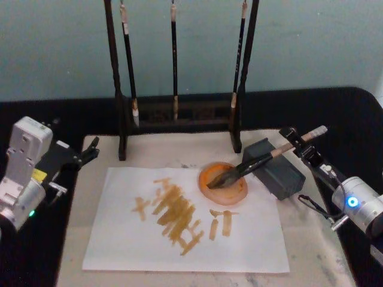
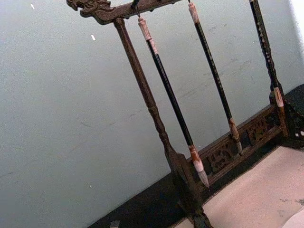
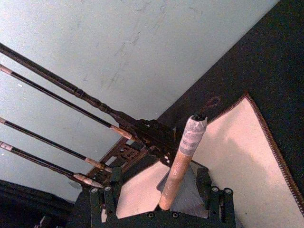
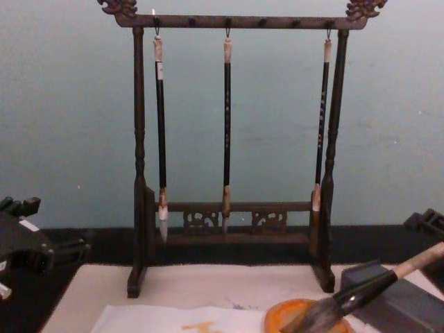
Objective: Pick up the brush from the inkstone, write on the paper, then place the brush back to its original position.
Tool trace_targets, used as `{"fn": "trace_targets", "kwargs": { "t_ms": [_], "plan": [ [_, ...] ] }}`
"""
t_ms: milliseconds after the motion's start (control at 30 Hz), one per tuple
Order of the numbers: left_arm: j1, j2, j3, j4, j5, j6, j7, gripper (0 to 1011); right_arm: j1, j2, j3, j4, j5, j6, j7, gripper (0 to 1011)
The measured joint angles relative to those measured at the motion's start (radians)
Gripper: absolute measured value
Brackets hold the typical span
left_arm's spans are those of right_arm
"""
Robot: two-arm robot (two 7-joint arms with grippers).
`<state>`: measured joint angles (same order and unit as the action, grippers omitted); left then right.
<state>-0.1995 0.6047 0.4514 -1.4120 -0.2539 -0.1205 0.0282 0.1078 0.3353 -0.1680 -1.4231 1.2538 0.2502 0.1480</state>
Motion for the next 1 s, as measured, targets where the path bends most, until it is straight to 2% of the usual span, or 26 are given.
{"fn": "trace_targets", "kwargs": {
  "t_ms": [533,1000],
  "plan": [
    [0.000,0.000,0.000,0.000,0.000,0.000,0.000,1010,0.046,0.011,-0.033,0.058,0.027,-0.028,0.006,1000],
    [0.000,0.000,0.000,0.000,0.000,0.000,0.000,1010,0.082,0.034,-0.077,0.097,0.040,-0.041,0.029,1000]
  ]
}}
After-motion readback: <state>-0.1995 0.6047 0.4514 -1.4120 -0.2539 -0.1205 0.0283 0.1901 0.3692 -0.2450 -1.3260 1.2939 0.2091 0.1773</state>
